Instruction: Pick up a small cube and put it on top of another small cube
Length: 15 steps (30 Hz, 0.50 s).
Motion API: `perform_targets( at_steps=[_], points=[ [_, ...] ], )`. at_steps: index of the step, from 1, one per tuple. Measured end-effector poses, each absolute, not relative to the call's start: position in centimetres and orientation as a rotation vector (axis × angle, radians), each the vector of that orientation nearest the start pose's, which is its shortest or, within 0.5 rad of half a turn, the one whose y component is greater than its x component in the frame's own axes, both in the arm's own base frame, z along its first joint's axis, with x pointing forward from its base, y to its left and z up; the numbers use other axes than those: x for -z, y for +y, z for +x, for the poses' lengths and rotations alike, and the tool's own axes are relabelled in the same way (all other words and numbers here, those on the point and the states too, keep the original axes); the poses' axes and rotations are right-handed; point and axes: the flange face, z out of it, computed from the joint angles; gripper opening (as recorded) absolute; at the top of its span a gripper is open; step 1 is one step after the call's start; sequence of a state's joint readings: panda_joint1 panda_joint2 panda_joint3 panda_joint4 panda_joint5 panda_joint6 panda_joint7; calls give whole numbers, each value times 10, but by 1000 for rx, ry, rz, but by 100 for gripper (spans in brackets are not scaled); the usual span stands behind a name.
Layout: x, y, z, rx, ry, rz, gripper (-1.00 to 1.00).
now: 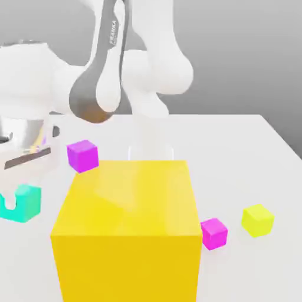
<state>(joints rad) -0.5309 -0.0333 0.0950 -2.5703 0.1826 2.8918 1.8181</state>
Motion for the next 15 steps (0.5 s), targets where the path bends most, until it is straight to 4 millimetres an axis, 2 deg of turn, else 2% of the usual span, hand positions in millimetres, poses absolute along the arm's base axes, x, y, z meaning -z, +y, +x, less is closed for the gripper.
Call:
perform_targets(
  at_steps=[4,5,7,9,11,15],
  points=[
    [-351,-163,480,394,2443,-1268,-100],
    [-357,-137,491,392,2377,-1363,-100],
    [-361,-66,505,356,2230,-1583,-100],
    [-361,-1,505,315,2085,-1782,-100],
    [-359,63,496,274,1927,-1969,-100],
    [-354,179,456,200,1577,-2301,-100]
  ],
)
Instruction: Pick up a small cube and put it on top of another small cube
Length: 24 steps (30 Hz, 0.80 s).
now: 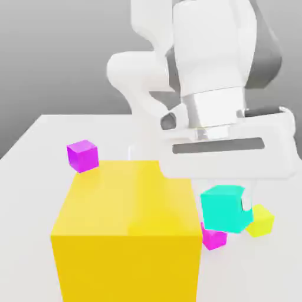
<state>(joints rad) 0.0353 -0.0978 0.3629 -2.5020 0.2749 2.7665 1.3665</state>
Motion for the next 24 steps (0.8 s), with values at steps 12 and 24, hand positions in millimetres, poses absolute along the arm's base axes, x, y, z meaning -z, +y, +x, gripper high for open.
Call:
perform_targets(
  at_steps=[12,24],
  points=[
    [-258,276,288,9,1138,-2903,-100],
    [-197,270,287,11,1169,-2915,-100]
  ],
)
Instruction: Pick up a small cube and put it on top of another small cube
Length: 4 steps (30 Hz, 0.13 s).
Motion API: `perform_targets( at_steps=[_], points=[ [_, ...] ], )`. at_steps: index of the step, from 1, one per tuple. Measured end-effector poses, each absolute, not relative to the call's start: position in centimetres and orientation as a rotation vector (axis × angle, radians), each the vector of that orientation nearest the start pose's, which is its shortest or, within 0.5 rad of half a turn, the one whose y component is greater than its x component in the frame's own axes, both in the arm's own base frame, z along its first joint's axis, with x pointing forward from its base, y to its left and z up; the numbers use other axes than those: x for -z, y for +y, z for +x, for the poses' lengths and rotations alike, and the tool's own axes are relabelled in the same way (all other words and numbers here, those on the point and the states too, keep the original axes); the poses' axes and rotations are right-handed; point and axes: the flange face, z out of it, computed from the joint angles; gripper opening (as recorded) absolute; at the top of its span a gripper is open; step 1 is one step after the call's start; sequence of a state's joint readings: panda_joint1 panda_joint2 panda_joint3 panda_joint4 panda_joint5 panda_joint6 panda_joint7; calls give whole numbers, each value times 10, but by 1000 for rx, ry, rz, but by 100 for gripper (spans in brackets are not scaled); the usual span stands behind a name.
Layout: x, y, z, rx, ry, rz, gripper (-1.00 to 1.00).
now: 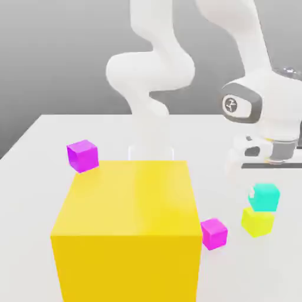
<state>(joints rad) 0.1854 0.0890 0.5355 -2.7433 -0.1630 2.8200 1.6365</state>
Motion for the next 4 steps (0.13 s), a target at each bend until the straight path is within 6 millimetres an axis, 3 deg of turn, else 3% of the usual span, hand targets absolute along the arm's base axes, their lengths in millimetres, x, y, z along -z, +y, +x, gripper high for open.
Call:
perform_targets(
  at_steps=[1,2,4],
  points=[
    [-190,270,285,7,1165,-2916,-100],
    [-187,270,284,4,1163,-2917,100],
    [-187,270,284,4,1163,-2917,100]
  ],
)
